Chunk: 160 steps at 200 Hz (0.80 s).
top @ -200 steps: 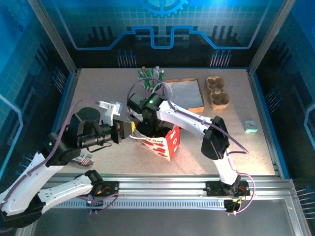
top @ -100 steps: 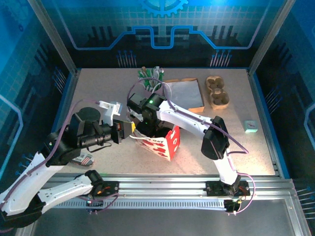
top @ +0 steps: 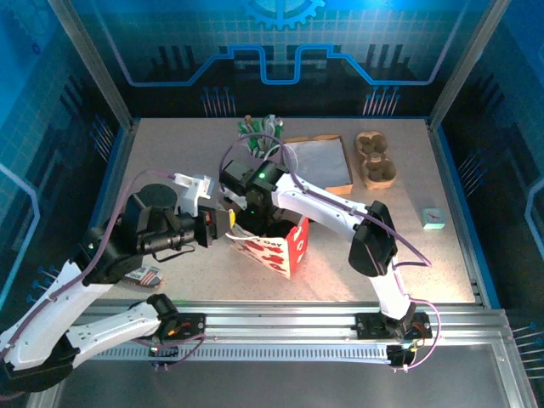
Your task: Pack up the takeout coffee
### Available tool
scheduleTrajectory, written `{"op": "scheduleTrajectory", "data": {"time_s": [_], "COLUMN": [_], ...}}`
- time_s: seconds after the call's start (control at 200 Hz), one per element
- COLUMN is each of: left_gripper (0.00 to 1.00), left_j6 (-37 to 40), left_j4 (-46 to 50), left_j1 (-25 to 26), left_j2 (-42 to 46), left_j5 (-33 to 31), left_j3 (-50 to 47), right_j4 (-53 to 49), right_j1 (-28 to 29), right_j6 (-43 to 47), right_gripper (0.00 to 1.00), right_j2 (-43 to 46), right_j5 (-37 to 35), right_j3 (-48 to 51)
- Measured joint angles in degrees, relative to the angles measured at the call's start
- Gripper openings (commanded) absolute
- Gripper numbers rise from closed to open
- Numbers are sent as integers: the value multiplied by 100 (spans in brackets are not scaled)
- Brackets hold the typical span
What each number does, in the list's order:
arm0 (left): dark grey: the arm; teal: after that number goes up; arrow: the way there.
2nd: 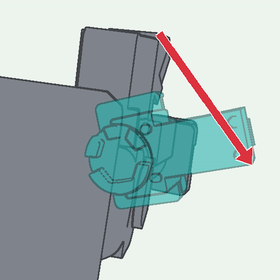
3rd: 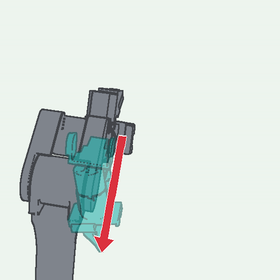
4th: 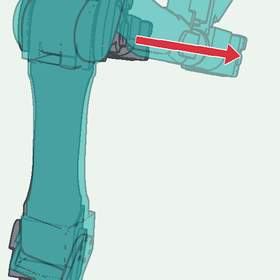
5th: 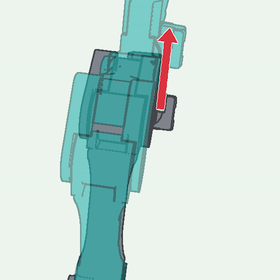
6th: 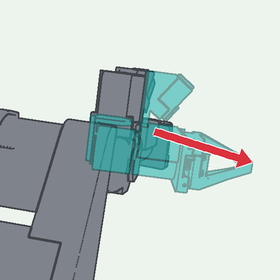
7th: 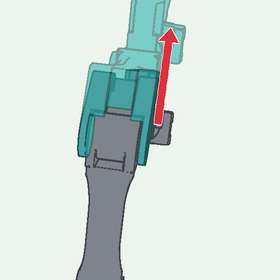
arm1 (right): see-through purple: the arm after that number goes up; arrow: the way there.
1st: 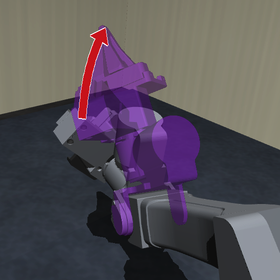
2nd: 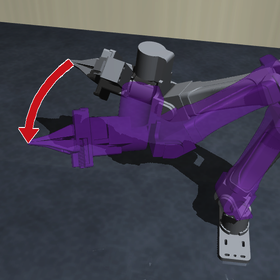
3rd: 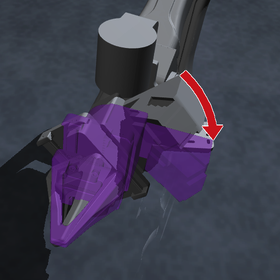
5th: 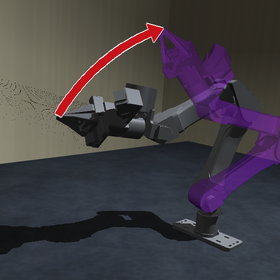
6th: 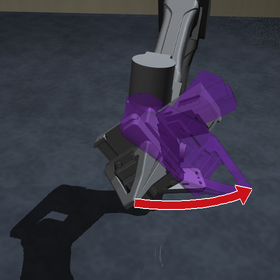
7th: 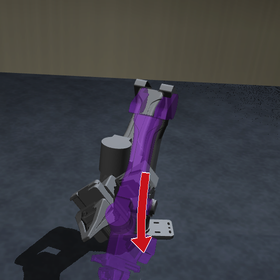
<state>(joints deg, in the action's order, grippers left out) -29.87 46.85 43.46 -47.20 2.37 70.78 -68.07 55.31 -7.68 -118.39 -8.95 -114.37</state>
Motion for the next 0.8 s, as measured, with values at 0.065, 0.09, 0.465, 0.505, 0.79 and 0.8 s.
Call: {"op": "scheduleTrajectory", "data": {"time_s": [0.065,0.09,0.465,0.505,0.79,0.8], "left_gripper": [0,0,0,0,0,0], "left_j6": [0,0,0,0,0,0], "left_j4": [-2,-2,-50,-57,-81,-81], "left_j1": [0,0,0,0,0,0], "left_j2": [-7,-7,-22,-26,-26,-26], "left_j5": [0,0,0,0,0,0], "left_j3": [0,0,2,2,2,2], "right_j4": [9,9,-17,-26,-96,-98], "right_j1": [0,0,0,0,0,0], "right_j6": [0,0,2,2,4,4], "right_gripper": [100,100,100,100,100,100], "right_j2": [22,33,76,81,188,195], "right_j5": [15,22,22,22,17,15], "right_j3": [-9,-20,-157,-179,-396,-407]}}
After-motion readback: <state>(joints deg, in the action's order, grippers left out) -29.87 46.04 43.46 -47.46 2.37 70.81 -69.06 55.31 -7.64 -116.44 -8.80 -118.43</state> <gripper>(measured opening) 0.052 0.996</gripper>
